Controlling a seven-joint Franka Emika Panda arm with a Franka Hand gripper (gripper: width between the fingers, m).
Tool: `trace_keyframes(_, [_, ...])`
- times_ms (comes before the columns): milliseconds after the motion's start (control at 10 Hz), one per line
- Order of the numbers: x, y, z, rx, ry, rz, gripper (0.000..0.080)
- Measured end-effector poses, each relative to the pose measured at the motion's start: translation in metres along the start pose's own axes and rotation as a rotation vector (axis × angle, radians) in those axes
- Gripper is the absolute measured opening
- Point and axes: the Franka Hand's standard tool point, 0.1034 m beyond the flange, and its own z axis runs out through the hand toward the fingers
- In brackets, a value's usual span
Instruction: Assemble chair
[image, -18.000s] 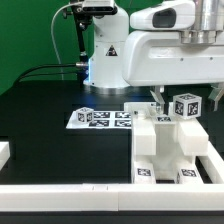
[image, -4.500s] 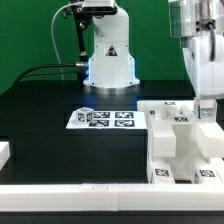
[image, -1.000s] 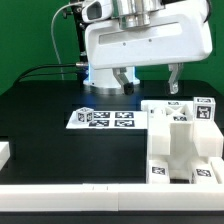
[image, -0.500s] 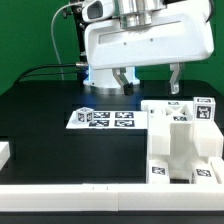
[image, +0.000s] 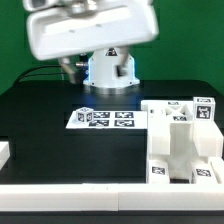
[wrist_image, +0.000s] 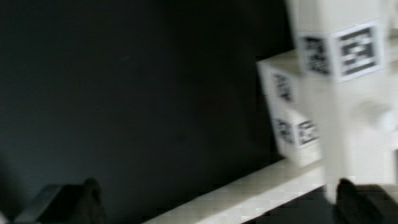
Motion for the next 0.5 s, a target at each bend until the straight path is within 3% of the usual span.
trace_keyframes(400, [0.0034,0.0,0.002,-0.002,0.001,0.029,0.0649])
trace_keyframes(500, [-0.0004,0.0049,0.0087,-0.01,-0.004,0.026,0.0649])
